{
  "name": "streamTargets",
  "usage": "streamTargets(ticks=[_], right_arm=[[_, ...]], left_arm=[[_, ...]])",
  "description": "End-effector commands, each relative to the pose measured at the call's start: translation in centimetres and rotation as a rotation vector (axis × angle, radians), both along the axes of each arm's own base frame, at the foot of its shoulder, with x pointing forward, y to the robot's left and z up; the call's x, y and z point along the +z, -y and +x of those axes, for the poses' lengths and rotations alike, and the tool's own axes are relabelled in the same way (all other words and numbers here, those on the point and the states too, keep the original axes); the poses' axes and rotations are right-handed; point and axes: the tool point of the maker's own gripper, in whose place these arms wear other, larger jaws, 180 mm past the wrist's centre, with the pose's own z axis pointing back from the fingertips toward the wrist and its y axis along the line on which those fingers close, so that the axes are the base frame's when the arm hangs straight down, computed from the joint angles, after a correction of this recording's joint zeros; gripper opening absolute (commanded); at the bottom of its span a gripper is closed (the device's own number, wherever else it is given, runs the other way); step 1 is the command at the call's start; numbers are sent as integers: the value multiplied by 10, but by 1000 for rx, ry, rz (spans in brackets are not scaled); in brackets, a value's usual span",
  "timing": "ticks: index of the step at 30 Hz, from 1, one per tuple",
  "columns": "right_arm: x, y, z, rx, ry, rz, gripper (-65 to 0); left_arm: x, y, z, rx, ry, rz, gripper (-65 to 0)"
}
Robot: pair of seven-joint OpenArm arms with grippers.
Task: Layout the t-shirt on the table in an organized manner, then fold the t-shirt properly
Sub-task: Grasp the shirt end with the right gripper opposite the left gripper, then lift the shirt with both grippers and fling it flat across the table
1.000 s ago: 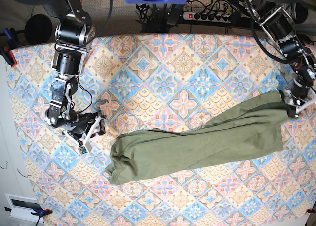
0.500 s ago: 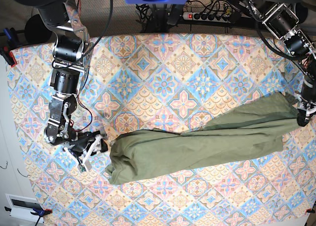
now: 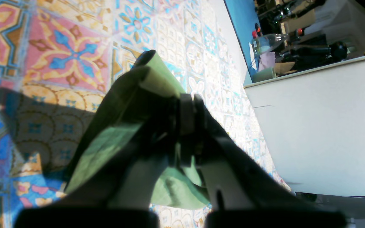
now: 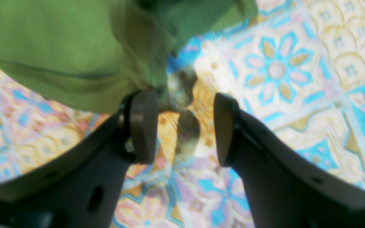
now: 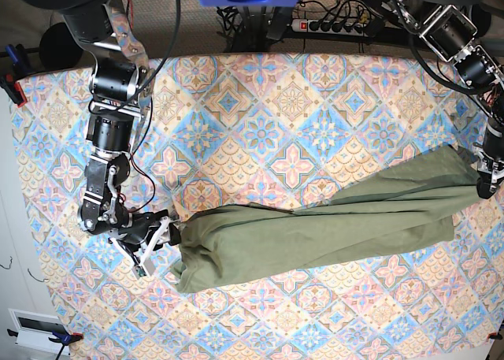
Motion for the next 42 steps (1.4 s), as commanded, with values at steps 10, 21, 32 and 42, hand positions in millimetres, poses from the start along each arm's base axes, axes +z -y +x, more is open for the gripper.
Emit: streamTargets(ticks=[10, 21, 32, 42], right_arm=[[30, -6, 18, -1, 85, 46, -371], [29, -23, 18, 16, 82, 71, -371], [30, -35, 18, 26, 87, 95, -437], [46, -33, 22, -18, 131, 226, -622]], left_arm=[[22, -8, 4, 4, 49, 40, -650], [21, -8, 4, 7, 48, 42, -650], [22, -8, 4, 8, 48, 43, -650], [25, -8, 7, 9, 59, 42, -650]])
